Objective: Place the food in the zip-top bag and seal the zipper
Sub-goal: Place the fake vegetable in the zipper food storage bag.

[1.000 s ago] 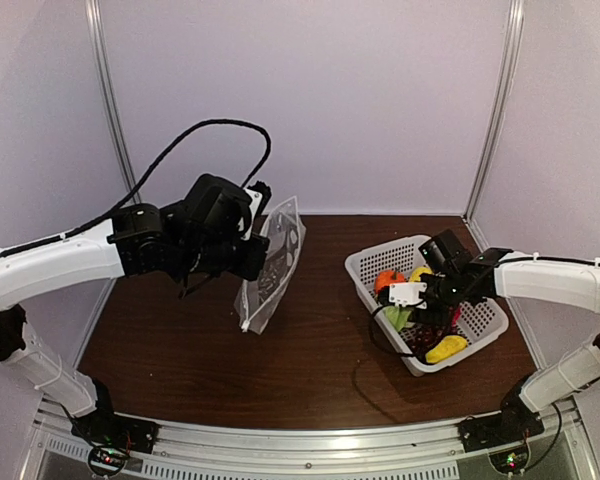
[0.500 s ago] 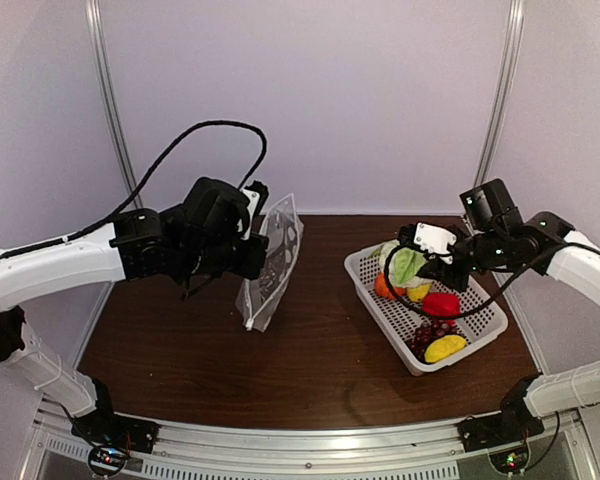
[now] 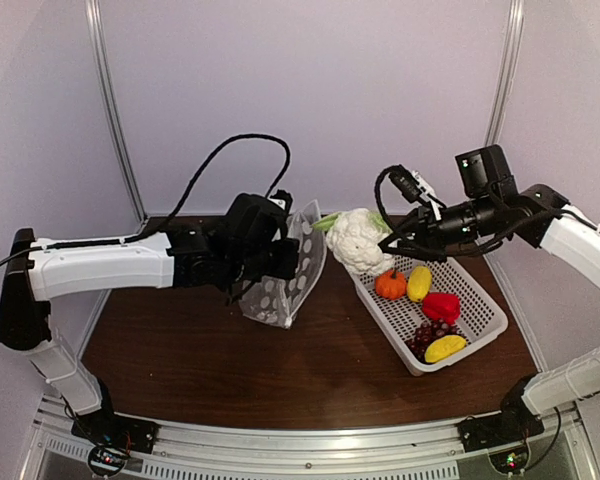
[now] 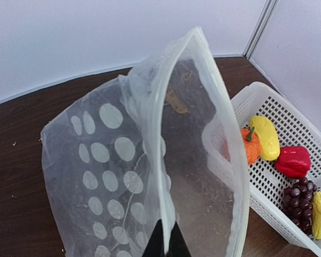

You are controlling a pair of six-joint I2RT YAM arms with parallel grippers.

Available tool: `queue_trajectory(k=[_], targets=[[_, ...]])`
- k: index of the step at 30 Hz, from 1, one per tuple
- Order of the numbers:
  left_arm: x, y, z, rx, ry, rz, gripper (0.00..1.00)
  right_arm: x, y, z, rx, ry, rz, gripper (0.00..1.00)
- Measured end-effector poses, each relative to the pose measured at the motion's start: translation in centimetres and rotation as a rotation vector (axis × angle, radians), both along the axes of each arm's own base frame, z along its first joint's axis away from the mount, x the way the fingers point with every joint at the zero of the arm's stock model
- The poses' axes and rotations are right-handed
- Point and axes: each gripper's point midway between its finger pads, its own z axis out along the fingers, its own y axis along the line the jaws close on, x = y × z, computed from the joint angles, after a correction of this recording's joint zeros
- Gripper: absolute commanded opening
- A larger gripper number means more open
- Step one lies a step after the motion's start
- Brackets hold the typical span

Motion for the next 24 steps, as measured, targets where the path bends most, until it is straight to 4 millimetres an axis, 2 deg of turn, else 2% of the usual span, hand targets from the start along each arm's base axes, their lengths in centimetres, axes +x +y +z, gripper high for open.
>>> queue_trajectory(k=[5,12,18,22,24], targets=[[0.4,-0.7,0.9,-0.072,-0.013,0.016,0.0,0.6,2.4,0.3,0.125,0.194,0.023,0.0],[0.6,-1.3,2.1,-0.149,-0.024,0.019,0.0,2.8,4.4,-1.1,0.186,0.401,-0.042,0.0],[0.0,-1.1,3.3,-0.203,-0.033,0.002,0.0,5.1,4.5,-2.9,0.157,0.463,-0.167,0.0],[-0.1,-1.3,4.2,-0.232,-0.045,-0.008,0.0,7.0,3.9,-3.2,0.142,0.46,-0.258,0.0],[-0.1,-1.5,4.3,-0.24,-0.046,-0.017,0.0,7.3,3.9,-3.3,0.145,0.474,-0.273,0.0]])
